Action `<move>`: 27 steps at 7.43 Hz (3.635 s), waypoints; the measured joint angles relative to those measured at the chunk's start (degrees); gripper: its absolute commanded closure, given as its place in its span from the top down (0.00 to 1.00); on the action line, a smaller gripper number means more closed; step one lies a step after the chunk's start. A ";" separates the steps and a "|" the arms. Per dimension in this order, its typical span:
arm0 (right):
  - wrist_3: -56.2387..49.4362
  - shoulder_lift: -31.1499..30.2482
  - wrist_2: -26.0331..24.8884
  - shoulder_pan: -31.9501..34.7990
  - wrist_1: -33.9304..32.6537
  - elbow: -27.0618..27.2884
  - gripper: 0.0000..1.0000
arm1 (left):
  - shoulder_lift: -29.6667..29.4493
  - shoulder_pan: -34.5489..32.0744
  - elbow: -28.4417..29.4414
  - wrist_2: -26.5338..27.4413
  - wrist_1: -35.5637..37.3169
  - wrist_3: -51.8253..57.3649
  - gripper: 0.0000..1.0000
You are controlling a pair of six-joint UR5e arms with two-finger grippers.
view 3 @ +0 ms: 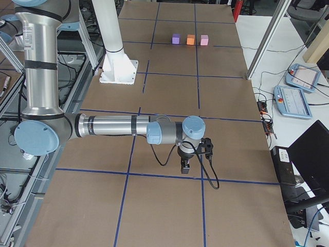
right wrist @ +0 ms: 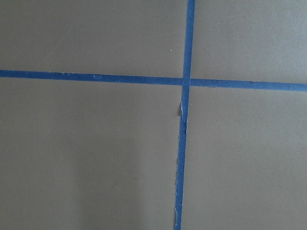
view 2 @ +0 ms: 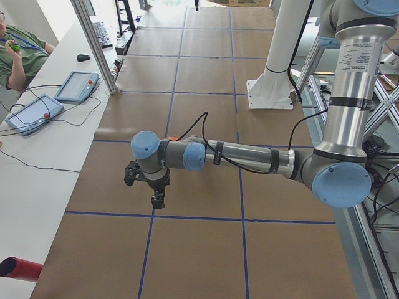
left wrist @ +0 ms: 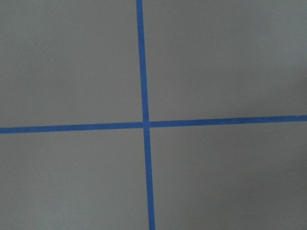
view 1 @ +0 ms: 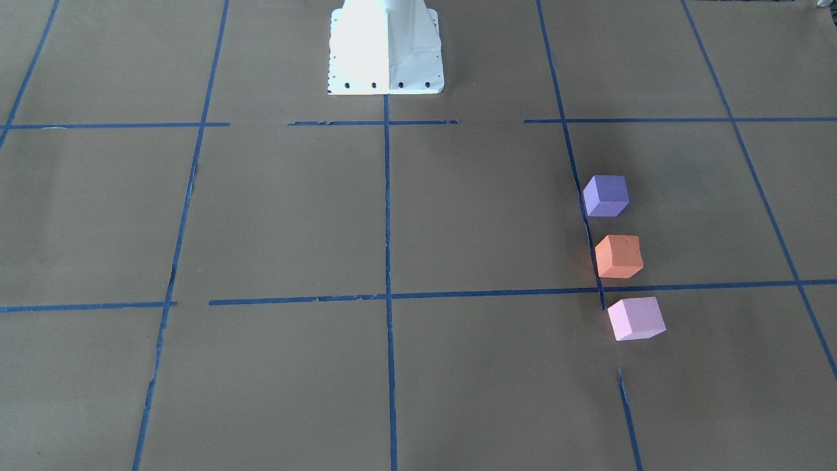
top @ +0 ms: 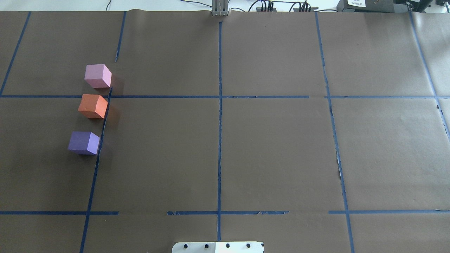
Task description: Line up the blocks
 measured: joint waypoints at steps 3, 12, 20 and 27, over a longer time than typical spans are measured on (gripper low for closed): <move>0.00 -0.02 -0.04 0.00 0.00 0.05 1.00 | 0.14 -0.50 0.35 -0.05 0.00 3.41 1.00; 0.00 -0.03 -0.05 -0.02 0.00 0.03 1.00 | 3.02 -3.99 2.07 -0.74 -1.26 10.80 1.00; 0.00 0.03 -0.08 0.00 0.00 0.01 1.00 | 3.38 -4.01 2.25 -2.36 -2.72 6.35 1.00; 0.00 -0.01 -0.04 -0.01 0.00 -0.01 1.00 | 3.45 -3.96 2.40 -2.34 -3.60 6.21 1.00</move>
